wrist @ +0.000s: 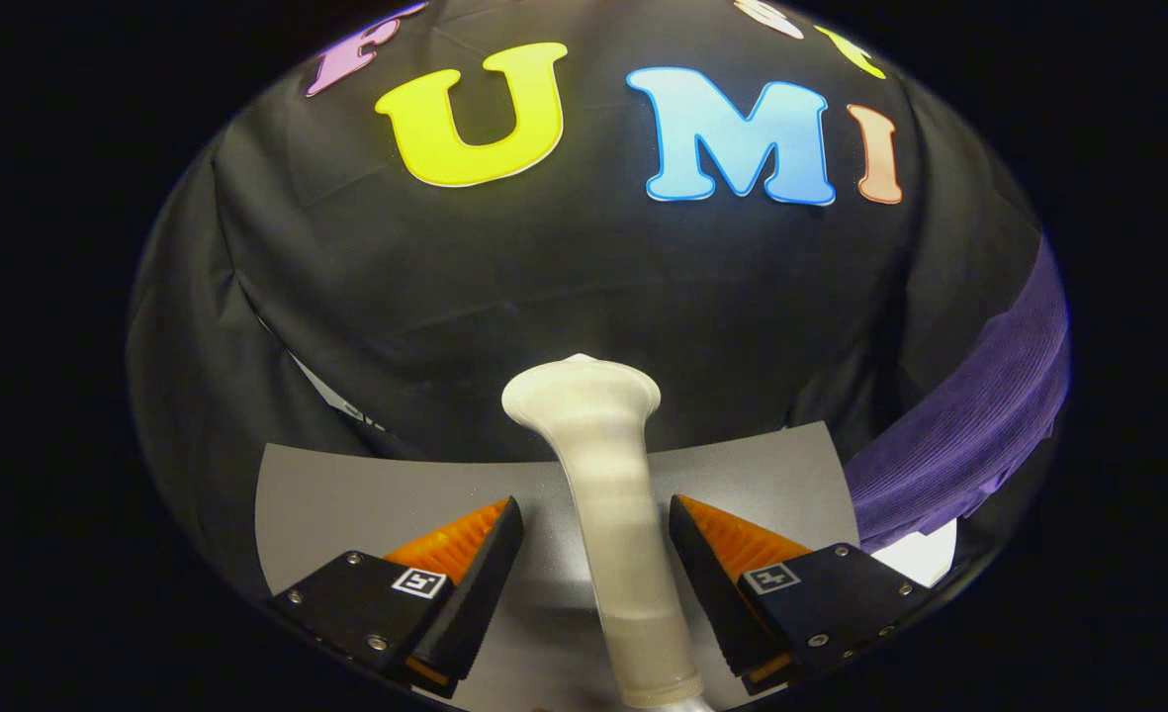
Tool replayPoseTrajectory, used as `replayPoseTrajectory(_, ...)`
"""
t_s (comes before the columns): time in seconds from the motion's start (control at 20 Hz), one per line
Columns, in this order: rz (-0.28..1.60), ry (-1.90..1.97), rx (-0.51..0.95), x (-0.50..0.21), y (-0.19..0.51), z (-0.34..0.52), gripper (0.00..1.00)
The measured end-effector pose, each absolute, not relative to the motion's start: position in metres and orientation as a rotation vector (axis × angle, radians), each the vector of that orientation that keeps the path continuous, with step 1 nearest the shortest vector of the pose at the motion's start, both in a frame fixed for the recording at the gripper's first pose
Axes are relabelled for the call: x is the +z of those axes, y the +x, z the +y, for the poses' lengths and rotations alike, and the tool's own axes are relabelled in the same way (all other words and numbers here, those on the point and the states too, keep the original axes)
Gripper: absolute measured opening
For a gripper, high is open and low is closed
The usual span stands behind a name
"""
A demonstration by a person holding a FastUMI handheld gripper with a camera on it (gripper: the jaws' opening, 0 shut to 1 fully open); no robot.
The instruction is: Iron the clothes twice with a garment steamer, once on the left side and once on the right side.
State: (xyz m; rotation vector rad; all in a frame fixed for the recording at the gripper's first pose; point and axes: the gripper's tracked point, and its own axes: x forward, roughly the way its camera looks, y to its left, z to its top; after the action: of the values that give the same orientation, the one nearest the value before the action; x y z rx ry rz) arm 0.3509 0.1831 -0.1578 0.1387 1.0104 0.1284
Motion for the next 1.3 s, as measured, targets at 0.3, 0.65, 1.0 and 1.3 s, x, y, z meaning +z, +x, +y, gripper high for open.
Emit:
replayPoseTrajectory(0.3,1.025,0.072,0.049,-0.171,0.350,0.168,0.73)
replayPoseTrajectory(0.65,0.929,0.092,0.030,-0.170,0.348,0.166,0.47)
replayPoseTrajectory(1.0,0.805,0.091,0.029,-0.167,0.350,0.163,0.39)
replayPoseTrajectory(1.3,0.710,0.030,0.052,-0.152,0.334,0.162,0.38)
